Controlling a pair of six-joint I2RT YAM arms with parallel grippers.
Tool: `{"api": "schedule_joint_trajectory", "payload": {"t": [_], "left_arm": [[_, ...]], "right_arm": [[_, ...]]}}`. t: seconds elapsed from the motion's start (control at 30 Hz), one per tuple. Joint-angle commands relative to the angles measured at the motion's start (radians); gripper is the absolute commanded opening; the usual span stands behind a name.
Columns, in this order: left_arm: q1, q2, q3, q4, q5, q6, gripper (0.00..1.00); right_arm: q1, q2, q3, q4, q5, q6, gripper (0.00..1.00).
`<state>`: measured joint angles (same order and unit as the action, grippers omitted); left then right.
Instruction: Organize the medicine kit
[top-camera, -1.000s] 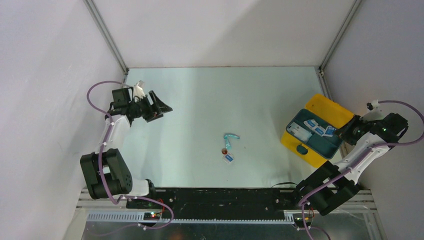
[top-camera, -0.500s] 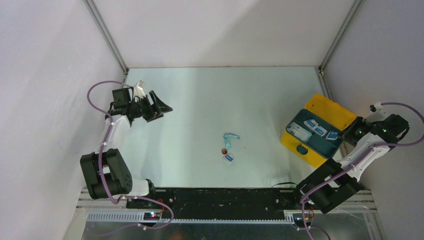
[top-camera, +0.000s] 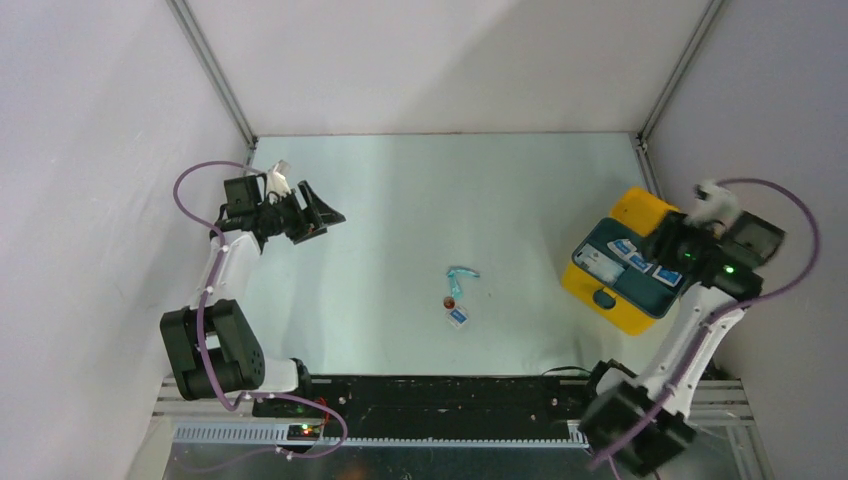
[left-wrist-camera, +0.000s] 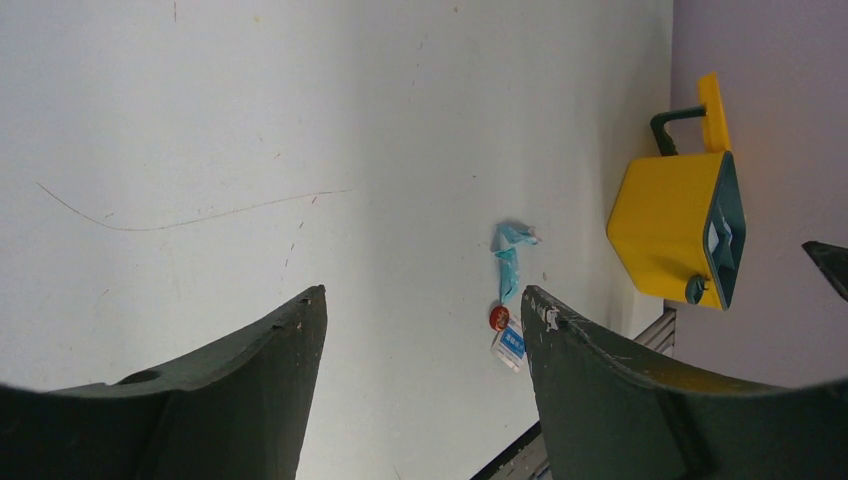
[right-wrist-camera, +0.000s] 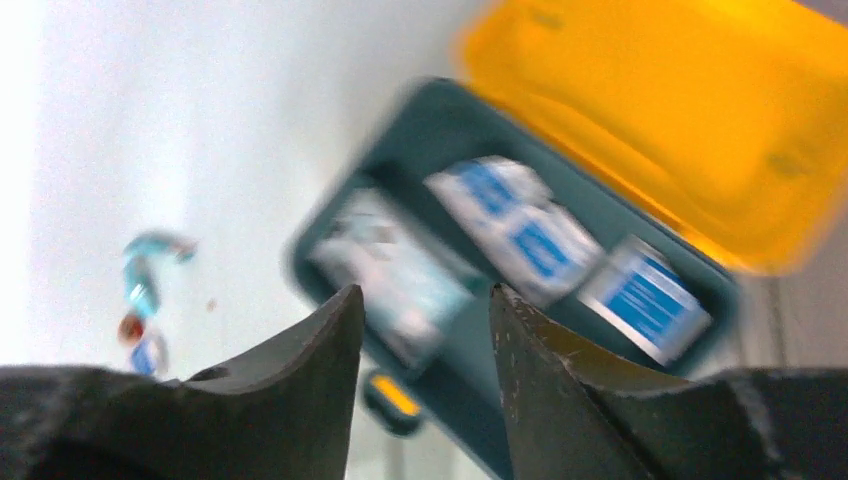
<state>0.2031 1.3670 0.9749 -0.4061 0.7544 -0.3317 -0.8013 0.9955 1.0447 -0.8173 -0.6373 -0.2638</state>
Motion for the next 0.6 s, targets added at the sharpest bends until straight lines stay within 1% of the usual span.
{"api": "schedule_joint_trajectory", "payload": {"t": [0.0,0.03,0.07,0.13,0.17,0.2,0.3,0.33,0.37,0.4,0.43,0.47,0.5,0.53,0.57], "left_arm": [[-0.007,-0.031,0.037,0.009,-0.002,0.013,0.76],[-0.007,-0.034,0.037,0.009,-0.003,0.014,0.76],[-0.007,-0.042,0.034,0.009,-0.004,0.016,0.76],[-0.007,-0.056,0.028,0.009,-0.017,0.023,0.76],[-0.006,-0.061,0.027,0.01,-0.02,0.027,0.76],[-0.006,-0.071,0.024,0.007,-0.026,0.03,0.76],[-0.005,-0.087,0.021,-0.001,-0.037,0.045,0.76],[-0.005,-0.093,0.02,-0.005,-0.043,0.049,0.76],[-0.005,-0.096,0.019,-0.006,-0.047,0.055,0.76],[-0.005,-0.1,0.017,-0.008,-0.054,0.057,0.76],[-0.004,-0.101,0.017,-0.008,-0.057,0.061,0.76],[-0.004,-0.102,0.018,-0.01,-0.062,0.062,0.76],[-0.003,-0.102,0.018,-0.012,-0.065,0.063,0.77],[-0.004,-0.102,0.019,-0.011,-0.071,0.063,0.77],[-0.004,-0.102,0.02,-0.013,-0.073,0.063,0.77]], "right_arm": [[0.35,-0.063,-0.025,0.037,0.011,-0.071,0.59],[0.509,-0.057,-0.038,0.04,0.061,-0.097,0.6],[0.589,-0.05,-0.044,0.049,0.116,-0.11,0.61],[0.9,-0.015,-0.059,0.065,0.178,-0.147,0.61],[0.958,0.02,-0.06,0.068,0.182,-0.188,0.59],[1.053,0.058,-0.058,0.063,0.163,-0.215,0.58],[1.189,0.125,-0.06,0.033,0.164,-0.382,0.55],[1.258,0.149,-0.067,0.037,0.199,-0.416,0.55],[1.297,0.156,-0.095,0.067,0.231,-0.474,0.56],[1.379,0.171,-0.129,0.089,0.298,-0.499,0.56],[1.418,0.182,-0.143,0.14,0.337,-0.526,0.64],[1.49,0.21,-0.166,0.167,0.411,-0.531,0.8],[1.522,0.224,-0.177,0.211,0.438,-0.541,0.94],[1.577,0.25,-0.197,0.229,0.464,-0.559,0.97],[1.602,0.265,-0.205,0.263,0.475,-0.569,0.99]]}}
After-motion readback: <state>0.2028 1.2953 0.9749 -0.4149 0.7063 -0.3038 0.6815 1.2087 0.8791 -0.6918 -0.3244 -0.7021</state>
